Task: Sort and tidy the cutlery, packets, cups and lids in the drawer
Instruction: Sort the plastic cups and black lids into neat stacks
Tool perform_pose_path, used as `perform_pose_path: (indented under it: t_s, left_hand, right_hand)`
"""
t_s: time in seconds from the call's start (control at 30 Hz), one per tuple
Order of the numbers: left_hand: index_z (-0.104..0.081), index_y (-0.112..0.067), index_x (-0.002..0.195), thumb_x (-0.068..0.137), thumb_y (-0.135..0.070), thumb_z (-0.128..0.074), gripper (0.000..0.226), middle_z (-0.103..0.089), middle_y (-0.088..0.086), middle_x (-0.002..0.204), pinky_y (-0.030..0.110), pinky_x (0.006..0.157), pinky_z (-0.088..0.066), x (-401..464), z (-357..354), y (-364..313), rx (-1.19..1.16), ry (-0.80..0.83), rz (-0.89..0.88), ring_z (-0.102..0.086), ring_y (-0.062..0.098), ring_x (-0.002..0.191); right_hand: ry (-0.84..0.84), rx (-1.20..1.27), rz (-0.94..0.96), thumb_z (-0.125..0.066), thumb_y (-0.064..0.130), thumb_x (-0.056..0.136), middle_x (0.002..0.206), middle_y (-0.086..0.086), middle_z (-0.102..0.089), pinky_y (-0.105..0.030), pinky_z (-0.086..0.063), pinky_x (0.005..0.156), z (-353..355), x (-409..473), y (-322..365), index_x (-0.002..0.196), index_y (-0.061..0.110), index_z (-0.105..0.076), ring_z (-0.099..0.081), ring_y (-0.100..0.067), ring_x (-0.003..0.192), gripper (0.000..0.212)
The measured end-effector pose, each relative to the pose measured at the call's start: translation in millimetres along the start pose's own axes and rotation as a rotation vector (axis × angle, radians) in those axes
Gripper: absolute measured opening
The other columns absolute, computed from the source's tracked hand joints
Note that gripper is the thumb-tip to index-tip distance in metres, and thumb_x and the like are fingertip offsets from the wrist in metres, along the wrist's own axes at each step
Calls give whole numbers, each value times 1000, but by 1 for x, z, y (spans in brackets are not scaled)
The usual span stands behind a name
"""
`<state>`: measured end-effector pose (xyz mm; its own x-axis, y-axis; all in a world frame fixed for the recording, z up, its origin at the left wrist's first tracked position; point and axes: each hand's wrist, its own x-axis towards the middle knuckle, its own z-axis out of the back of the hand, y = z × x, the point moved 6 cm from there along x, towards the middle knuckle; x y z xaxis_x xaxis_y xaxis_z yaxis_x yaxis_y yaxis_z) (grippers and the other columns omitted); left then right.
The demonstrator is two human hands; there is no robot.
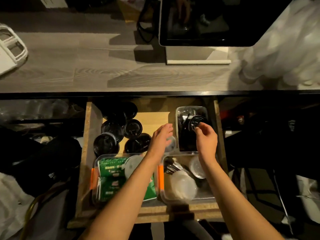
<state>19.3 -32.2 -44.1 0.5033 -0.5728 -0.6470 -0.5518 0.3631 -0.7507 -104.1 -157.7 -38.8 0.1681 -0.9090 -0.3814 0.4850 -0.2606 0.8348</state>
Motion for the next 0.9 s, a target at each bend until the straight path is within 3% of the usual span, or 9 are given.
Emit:
perform_pose_path:
  t_s: [0.07, 0.17, 0.23, 0.4, 0.53, 0.63, 0.73, 0.8, 0.9]
  left_hand:
    - [-54, -14, 138, 105, -38, -41, 42, -56, 0, 132, 27, 99, -40, 22, -19, 10, 47, 17, 36, -51, 14, 126]
    - [-48, -19, 143, 101, -48, -46, 51, -49, 1, 147, 31, 110, -34, 47, -45, 23, 79, -1, 90, -43, 17, 138]
    - [-42, -19, 148, 105, -38, -44, 47, -42, 2, 153, 28, 112, -31, 57, -63, 27, 74, -6, 111, -38, 19, 142]
    - [-35, -18, 153, 106, -27, -43, 48, -38, 3, 155, 28, 113, -28, 76, -93, 36, 63, 22, 156, -33, 18, 145]
    - [-45, -20, 148, 102, -32, -50, 48, -50, 0, 146, 37, 114, -36, 85, -88, 37, 191, -94, 122, -44, 19, 137]
    - [-47, -21, 146, 101, -30, -53, 46, -54, 2, 142, 44, 110, -43, 84, -80, 32, 216, -143, 78, -50, 20, 132]
    - [-50, -21, 143, 101, -21, -56, 42, -57, -5, 126, 36, 99, -53, 77, -76, 21, 188, -176, 18, -57, 15, 116]
    - [-56, -23, 131, 99, -20, -59, 32, -60, -10, 112, 32, 88, -57, 70, -74, 12, 171, -181, -28, -61, 14, 107]
    - [-64, -24, 114, 93, -29, -65, 21, -70, -3, 109, 39, 90, -58, 62, -65, -1, 150, -182, -88, -67, 15, 104]
  right_hand:
    - [49, -120, -12, -63, 18, 92, 130, -3, -59, -26, -40, 104, 5, 28, -11, 134, 10, -55, -53, -14, 123, 43]
    - [80, -289, -6, -69, 20, 87, 132, -11, -60, -36, -44, 105, 3, 62, -29, 134, 6, -54, -56, -24, 124, 51]
    - [79, -361, -9, -65, 18, 90, 130, -18, -61, -37, -46, 102, 0, 73, -38, 133, 2, -54, -57, -32, 122, 47]
    - [58, -349, -162, -61, 17, 94, 143, -17, -50, -37, -41, 105, -2, 79, -56, 147, 6, -36, -49, -33, 132, 60]
    - [99, -303, -155, -66, 23, 89, 136, -14, -57, -36, -44, 105, -6, 83, -62, 139, 11, -51, -55, -31, 126, 53]
    - [113, -260, -96, -60, 33, 90, 124, -13, -63, -42, -50, 100, -7, 85, -61, 123, 16, -64, -61, -28, 115, 37]
    - [155, -130, -13, -48, 44, 89, 109, -7, -68, -46, -54, 92, -2, 77, -48, 107, 20, -63, -66, -20, 102, 34]
    - [203, -4, 36, -50, 33, 97, 102, -3, -70, -42, -55, 89, 2, 68, -28, 107, 17, -63, -67, -16, 97, 23]
    - [259, 149, 135, -53, 11, 99, 100, -3, -71, -33, -54, 82, 6, 56, 4, 110, 11, -66, -68, -16, 95, 17]
